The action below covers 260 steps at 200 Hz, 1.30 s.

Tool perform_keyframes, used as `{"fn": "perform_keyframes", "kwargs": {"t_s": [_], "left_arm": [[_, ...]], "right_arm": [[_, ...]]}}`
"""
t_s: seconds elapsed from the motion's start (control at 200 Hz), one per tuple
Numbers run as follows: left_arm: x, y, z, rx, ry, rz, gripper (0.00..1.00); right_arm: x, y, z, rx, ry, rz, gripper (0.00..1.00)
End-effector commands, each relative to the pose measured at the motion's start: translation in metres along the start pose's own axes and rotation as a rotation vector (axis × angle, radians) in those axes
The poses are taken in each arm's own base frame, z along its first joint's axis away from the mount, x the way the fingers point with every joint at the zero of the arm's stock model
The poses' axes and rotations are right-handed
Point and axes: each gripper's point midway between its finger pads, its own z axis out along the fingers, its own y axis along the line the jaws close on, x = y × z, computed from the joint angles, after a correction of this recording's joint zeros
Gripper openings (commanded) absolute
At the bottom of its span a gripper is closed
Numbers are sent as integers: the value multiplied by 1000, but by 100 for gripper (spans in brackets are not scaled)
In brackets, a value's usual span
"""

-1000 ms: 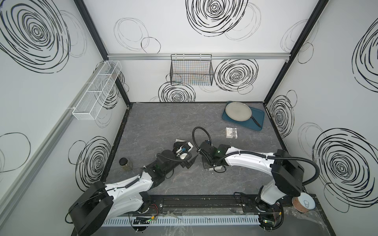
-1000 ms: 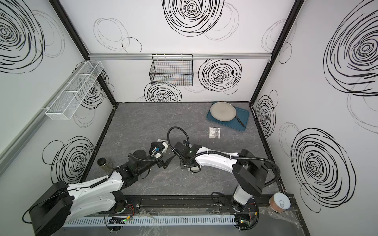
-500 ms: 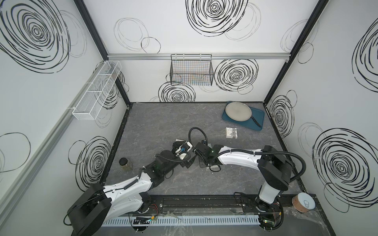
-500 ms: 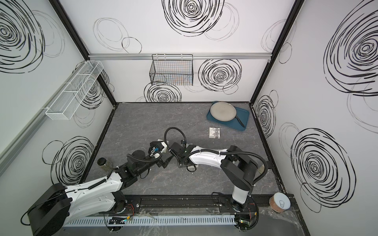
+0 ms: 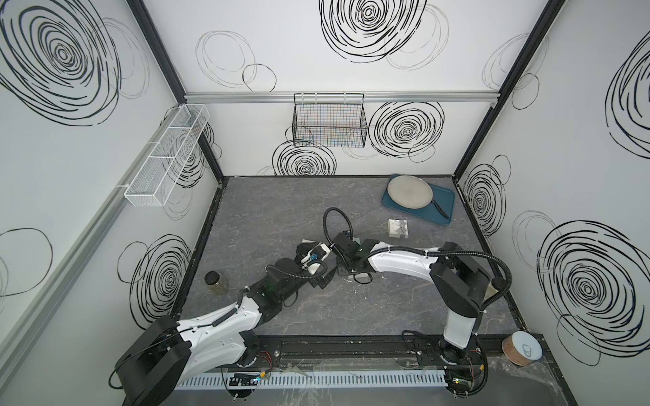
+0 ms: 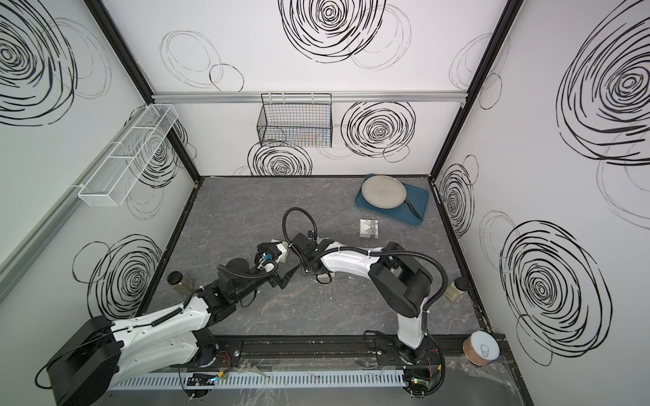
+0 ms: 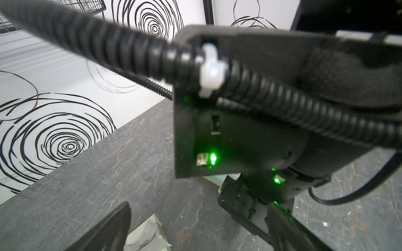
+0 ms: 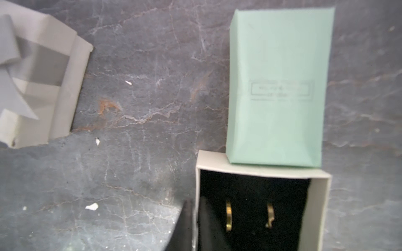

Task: Take the rings out of the lift-off lid box
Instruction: Place the jewelry box at the center of the board, then take out the ring from the jewelry box.

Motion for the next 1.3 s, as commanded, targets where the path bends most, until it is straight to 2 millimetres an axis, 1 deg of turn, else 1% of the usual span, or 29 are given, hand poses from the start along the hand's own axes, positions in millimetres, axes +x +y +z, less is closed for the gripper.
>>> {"fn": "perform_keyframes", "kwargs": {"t_s": [0.0, 0.12, 0.21, 0.255, 0.315, 0.385, 0.395, 0.505, 0.585, 0.686, 0.781, 0.821, 0.836, 0.846, 0.871, 0.901, 0.986, 1.021, 1.056, 1.146, 1.296], "left_arm": [[-3, 4, -1, -17, -23, -9, 100], [-2, 10, 0, -41, -17, -71, 100], [-2, 12, 2, -43, -8, -109, 100], [-2, 12, 4, -38, -3, -125, 100], [-4, 11, 5, -33, -4, -138, 99], [-5, 11, 6, -29, -7, -158, 100], [-5, 11, 6, -29, -8, -160, 100], [-1, 9, 13, -29, 30, -186, 100], [5, 0, 22, -20, 83, -176, 100], [10, -10, 36, -26, 139, -149, 100], [13, -15, 48, -42, 173, -132, 100], [14, -15, 54, -48, 182, -135, 100], [14, -15, 57, -51, 186, -137, 100], [20, -16, 57, -50, 210, -135, 100], [23, -16, 60, -52, 227, -138, 100], [27, -16, 65, -54, 243, -139, 100], [32, -19, 75, -45, 273, -140, 100], [33, -20, 79, -40, 283, -142, 100], [35, -21, 84, -34, 294, -145, 100], [43, -21, 93, -25, 332, -152, 100], [58, -17, 101, -8, 377, -186, 100]], "right_arm": [[2, -3, -7, -2, 15, 2, 31], [-4, 4, -27, -84, 3, 0, 41], [-9, 6, -46, -133, -18, -3, 52], [-10, 6, -55, -155, -29, -3, 60], [-11, 1, -67, -174, -44, 1, 75], [-10, -8, -77, -194, -58, 7, 98], [-9, -10, -77, -193, -57, 9, 99], [-3, -36, -79, -196, -63, 26, 100], [-2, -52, -78, -212, -61, 37, 100], [-6, -63, -78, -236, -84, 39, 100], [-9, -67, -75, -243, -86, 24, 100], [-10, -67, -73, -249, -84, 17, 98], [-10, -67, -72, -251, -82, 15, 96], [-10, -66, -72, -255, -84, 13, 95], [-10, -65, -70, -260, -81, 9, 90], [-11, -64, -68, -267, -81, 7, 82], [-13, -60, -62, -273, -74, 3, 53], [-13, -59, -60, -276, -71, 2, 44], [-14, -58, -57, -277, -67, 4, 38], [-13, -56, -50, -277, -57, 6, 33], [-9, -54, -41, -282, -38, 11, 29]]}}
